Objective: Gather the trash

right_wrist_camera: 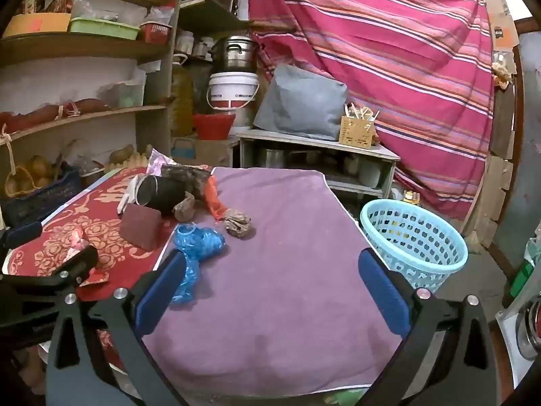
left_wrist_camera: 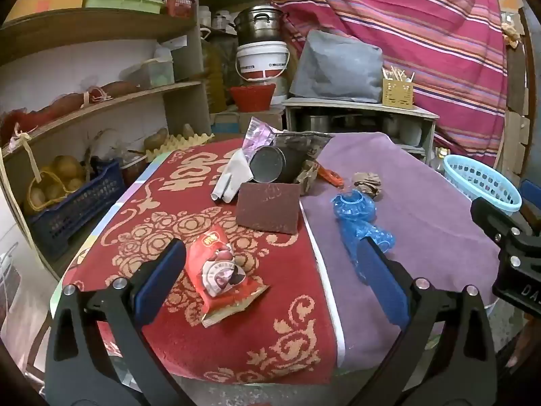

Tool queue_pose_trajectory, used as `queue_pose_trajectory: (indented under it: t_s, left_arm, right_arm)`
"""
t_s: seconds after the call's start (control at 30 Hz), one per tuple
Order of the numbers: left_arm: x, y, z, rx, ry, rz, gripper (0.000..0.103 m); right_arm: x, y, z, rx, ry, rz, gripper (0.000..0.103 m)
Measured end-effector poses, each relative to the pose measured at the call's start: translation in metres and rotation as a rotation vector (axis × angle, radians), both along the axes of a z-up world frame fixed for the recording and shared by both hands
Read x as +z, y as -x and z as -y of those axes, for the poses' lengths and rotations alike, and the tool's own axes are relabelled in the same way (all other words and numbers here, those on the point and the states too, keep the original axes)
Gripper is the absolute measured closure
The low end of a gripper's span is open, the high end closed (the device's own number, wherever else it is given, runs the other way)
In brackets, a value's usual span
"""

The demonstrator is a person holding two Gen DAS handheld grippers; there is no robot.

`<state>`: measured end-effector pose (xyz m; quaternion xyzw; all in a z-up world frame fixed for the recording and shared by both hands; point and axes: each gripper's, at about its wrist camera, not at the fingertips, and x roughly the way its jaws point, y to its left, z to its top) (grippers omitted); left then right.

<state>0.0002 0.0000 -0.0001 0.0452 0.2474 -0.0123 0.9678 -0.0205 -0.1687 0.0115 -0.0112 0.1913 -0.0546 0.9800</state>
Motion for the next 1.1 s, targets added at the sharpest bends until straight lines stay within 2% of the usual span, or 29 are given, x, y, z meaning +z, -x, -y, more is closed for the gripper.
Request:
queue_pose_trajectory:
  t_s: [0.67, 1.1]
  left_arm:
    - [-0.002, -0.003, -0.001, -0.005, 0.010, 0.014, 0.005]
    - [0.008, 0.008, 0.001, -0.015, 0.021, 0.050, 0.005]
  right_arm:
    - [0.001, 0.000, 0.003, -0.007, 0.009, 0.013, 0.004]
    - [0.004, 0.003, 0.005, -0.016, 0.004, 0.031, 0.004]
